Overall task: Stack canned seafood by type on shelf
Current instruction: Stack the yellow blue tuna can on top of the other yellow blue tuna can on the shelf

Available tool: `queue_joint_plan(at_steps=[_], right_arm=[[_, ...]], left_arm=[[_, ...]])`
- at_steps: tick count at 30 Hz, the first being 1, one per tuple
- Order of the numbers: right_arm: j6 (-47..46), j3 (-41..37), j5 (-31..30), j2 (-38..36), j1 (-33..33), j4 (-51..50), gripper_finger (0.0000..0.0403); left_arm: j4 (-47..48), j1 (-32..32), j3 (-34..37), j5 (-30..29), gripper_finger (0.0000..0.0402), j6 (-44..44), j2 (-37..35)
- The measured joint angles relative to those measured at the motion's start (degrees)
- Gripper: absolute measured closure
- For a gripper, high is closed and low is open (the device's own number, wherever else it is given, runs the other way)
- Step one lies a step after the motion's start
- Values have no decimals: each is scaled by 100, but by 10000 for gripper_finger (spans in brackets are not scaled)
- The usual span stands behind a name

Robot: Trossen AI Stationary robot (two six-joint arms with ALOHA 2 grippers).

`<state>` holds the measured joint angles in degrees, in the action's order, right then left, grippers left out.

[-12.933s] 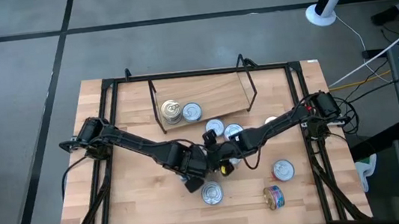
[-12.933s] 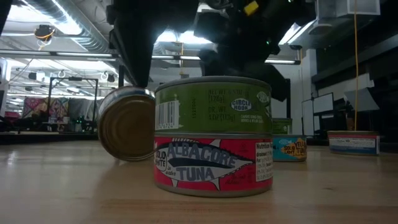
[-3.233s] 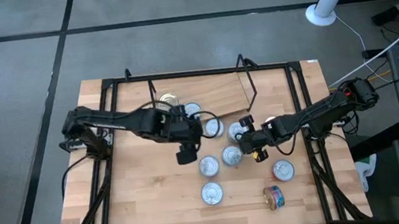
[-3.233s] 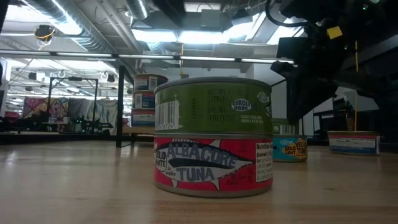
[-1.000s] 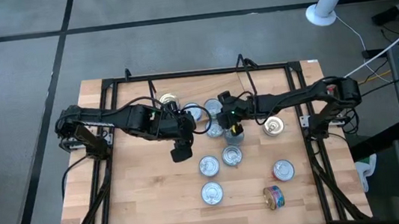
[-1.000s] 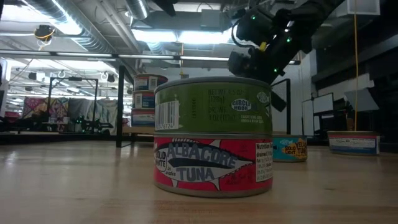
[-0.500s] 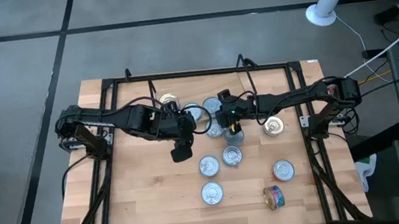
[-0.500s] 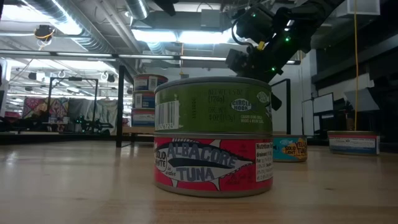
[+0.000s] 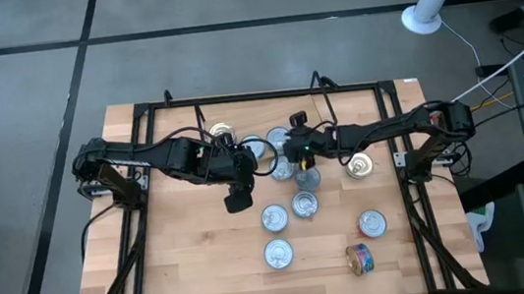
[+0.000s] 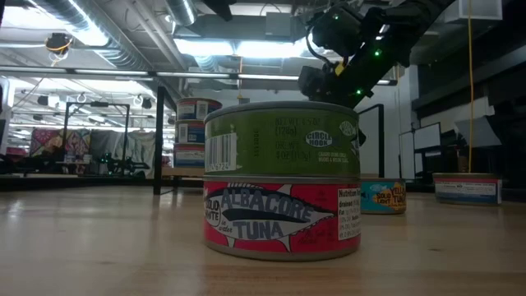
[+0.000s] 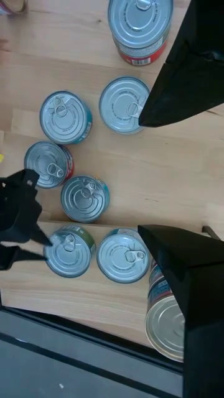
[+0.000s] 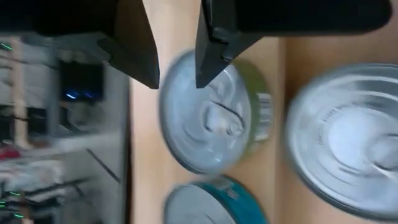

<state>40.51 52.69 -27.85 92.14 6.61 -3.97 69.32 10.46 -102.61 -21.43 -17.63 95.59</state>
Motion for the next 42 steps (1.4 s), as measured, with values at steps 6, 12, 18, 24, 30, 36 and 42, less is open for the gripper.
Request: queue_joint_plan(at_steps=[6, 12, 18, 24, 30, 36, 42], right_arm=[[39, 0, -1004, -4, -663, -109, 297], [37, 0, -1261, -4, -1365, -550, 297], [-319, 0, -1464, -4, -1882, -1443, 297], [-1109, -1, -1060, -4, -2173, -2558, 297], [-1787, -2, -337, -4, -2164, -3061, 297], [-2193, 48, -451, -13, -2164, -3612, 297], [-2834, 504, -209, -26, -2164, -4550, 297]], left_arm=[[3, 1, 0, 0, 137, 1, 2], [70, 0, 0, 0, 137, 105, 2], [64, 1, 0, 0, 137, 97, 2], [-120, 1, 0, 0, 137, 0, 55], [-578, 0, 0, 0, 137, 147, 385], [-604, -77, 0, 2, 137, 485, 1018], [-806, -351, 0, 4, 137, 1109, 1709]])
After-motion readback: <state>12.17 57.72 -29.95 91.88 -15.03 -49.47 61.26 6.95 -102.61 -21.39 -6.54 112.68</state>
